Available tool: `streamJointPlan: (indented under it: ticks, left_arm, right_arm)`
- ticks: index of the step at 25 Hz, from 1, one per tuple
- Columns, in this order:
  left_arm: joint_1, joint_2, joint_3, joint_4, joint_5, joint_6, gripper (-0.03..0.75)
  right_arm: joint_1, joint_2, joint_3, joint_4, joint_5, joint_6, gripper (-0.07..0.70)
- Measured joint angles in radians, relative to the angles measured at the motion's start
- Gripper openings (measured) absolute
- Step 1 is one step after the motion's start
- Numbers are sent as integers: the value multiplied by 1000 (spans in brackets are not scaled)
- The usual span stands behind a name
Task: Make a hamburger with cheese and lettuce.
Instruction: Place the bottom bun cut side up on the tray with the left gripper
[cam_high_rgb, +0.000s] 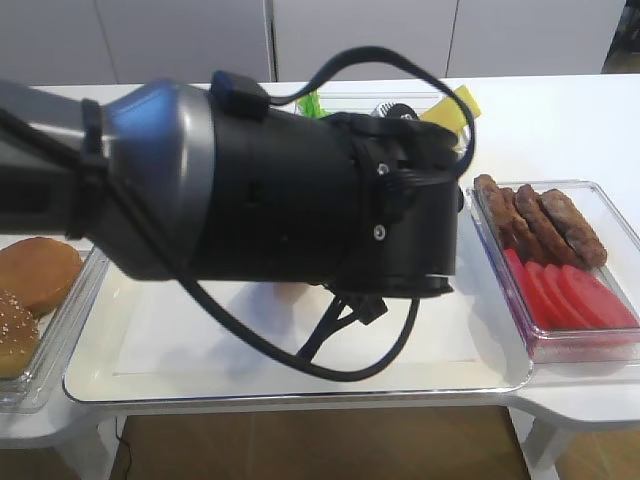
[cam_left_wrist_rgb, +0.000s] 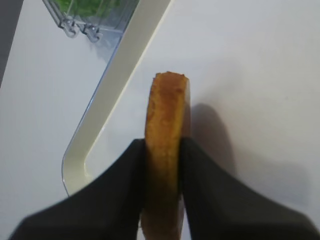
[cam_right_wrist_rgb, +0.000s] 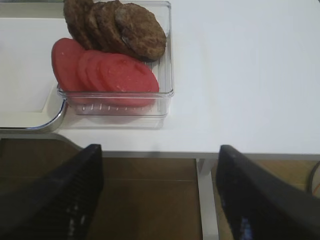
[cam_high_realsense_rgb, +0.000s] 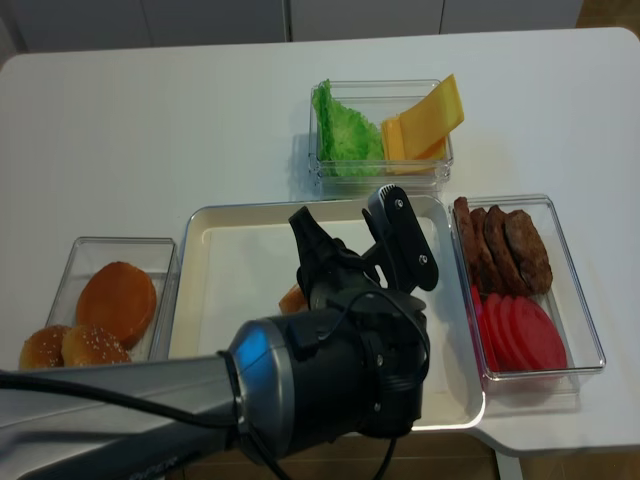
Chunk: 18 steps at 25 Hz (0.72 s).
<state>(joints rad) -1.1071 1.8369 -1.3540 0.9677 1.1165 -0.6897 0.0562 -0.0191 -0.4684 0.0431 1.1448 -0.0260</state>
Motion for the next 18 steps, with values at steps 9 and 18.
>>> streamJointPlan:
  ticks: [9, 18]
  left_arm:
    - [0, 0, 0, -2, -16, 0, 199]
    - [0, 0, 0, -2, -19, 0, 160]
  right_arm:
    - [0, 0, 0, 0, 0, 0, 549]
    - [0, 0, 0, 0, 0, 0, 549]
